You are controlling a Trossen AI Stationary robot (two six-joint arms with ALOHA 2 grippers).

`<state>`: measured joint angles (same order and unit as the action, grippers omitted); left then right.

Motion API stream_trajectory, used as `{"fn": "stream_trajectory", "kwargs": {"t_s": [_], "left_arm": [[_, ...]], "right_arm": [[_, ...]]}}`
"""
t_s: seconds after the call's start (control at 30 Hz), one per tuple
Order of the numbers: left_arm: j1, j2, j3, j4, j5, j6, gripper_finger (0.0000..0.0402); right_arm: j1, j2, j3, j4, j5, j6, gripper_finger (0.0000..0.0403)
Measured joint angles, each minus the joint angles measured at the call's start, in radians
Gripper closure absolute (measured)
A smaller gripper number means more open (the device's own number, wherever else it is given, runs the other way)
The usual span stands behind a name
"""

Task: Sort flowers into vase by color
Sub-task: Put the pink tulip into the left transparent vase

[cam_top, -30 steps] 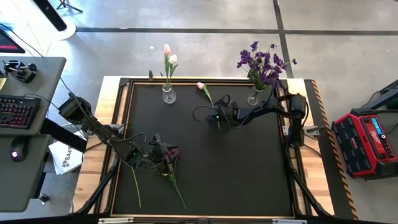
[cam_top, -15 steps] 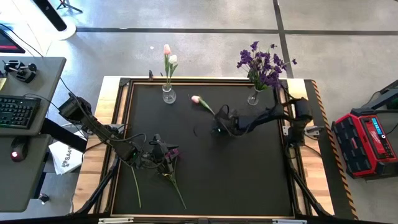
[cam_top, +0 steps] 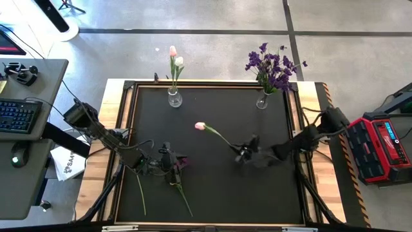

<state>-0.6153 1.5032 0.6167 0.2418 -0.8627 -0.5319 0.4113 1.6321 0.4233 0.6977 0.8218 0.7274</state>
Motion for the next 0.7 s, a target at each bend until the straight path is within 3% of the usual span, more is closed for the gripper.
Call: {"fn": "stream_trajectory", "kwargs": {"t_s": [0.1, 0.2, 0.37, 0.5, 0.6, 0.7], "left_arm": [[0.018, 0.065, 0.000, 0.167, 0.041, 0.127, 0.0264], [0.045, 0.141, 0.000, 0.390, 0.148, 0.302, 0.0264], [0.121, 0.265, 0.000, 0.711, 0.395, 0.481, 0.0264], [0.174, 0.329, 0.000, 0.875, 0.555, 0.515, 0.0264], [0.161, 0.334, 0.000, 0.937, 0.600, 0.564, 0.0266], [0.119, 0.308, 0.000, 0.932, 0.566, 0.658, 0.0273]], "right_arm": [[0.055, 0.014, -0.038, 0.228, 0.084, -0.108, 0.0402], [0.084, 0.017, -0.038, 0.376, 0.106, -0.255, 0.0403], [0.113, 0.017, -0.015, 0.485, 0.055, -0.504, 0.0403], [0.127, 0.020, -0.013, 0.559, 0.015, -0.545, 0.0403], [0.134, 0.049, -0.012, 0.700, -0.037, -0.594, 0.0403], [0.135, 0.106, -0.012, 0.872, -0.139, -0.683, 0.0403]]}}
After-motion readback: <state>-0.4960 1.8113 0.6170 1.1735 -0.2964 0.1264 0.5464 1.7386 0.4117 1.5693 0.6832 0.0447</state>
